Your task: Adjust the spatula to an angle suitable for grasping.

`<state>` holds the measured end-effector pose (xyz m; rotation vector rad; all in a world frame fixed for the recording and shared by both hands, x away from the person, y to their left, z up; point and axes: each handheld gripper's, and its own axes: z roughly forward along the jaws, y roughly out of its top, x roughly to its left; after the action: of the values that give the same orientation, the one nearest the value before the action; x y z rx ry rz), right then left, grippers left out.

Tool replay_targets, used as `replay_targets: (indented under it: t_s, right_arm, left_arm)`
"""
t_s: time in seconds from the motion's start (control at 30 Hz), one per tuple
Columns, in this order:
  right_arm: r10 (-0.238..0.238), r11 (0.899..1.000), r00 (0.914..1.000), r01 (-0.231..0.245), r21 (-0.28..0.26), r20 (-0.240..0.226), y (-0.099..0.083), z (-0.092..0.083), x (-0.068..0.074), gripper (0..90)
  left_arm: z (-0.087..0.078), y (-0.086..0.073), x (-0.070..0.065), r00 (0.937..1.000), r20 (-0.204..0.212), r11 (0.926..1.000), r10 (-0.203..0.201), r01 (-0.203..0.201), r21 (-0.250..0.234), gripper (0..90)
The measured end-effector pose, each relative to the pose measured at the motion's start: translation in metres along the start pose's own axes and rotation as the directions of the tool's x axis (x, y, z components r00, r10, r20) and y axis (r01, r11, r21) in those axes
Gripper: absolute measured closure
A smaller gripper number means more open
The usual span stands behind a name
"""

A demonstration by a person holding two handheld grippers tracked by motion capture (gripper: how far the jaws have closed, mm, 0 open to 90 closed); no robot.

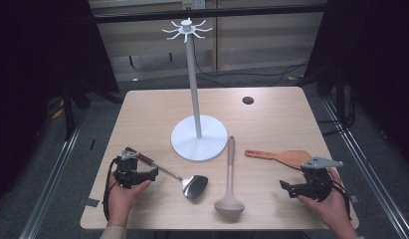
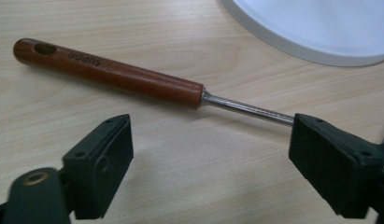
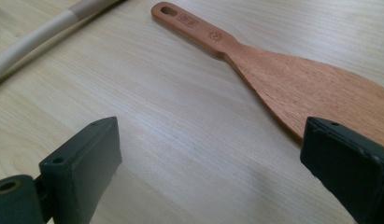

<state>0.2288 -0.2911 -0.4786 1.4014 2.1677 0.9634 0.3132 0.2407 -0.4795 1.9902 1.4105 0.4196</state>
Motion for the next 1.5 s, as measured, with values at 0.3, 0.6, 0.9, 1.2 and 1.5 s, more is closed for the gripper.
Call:
replay_targets:
  t_s: [0.3,0.6,0.9,1.2,1.5]
  right_arm:
    - [-0.013,1.000,0.9999,0.014,-0.013,0.002,0.000,-0.004,0.002,4.9]
    - [0.034,0.999,0.9992,-0.033,-0.025,0.020,-0.010,-0.014,-0.002,5.1]
    - [0.048,0.997,0.9974,-0.044,-0.067,0.053,-0.014,-0.028,-0.001,5.4]
    - [0.054,0.996,0.9967,-0.049,-0.074,0.062,-0.016,-0.030,-0.003,5.5]
    - [0.058,0.996,0.9962,-0.053,-0.075,0.065,-0.016,-0.031,-0.005,5.7]
  left_arm:
    - [0.001,0.009,0.000,0.9941,-0.034,0.9944,-0.102,0.102,-0.028,29.5]
    - [0.011,0.019,0.000,0.9825,-0.071,0.9848,-0.172,0.171,-0.031,34.4]
    - [0.025,0.025,0.001,0.9706,-0.103,0.9760,-0.218,0.218,-0.011,31.0]
    - [0.014,0.027,0.003,0.9702,-0.137,0.9797,-0.200,0.196,-0.044,53.9]
    - [0.012,0.024,0.018,0.9582,-0.209,0.9801,-0.195,0.198,-0.005,88.7]
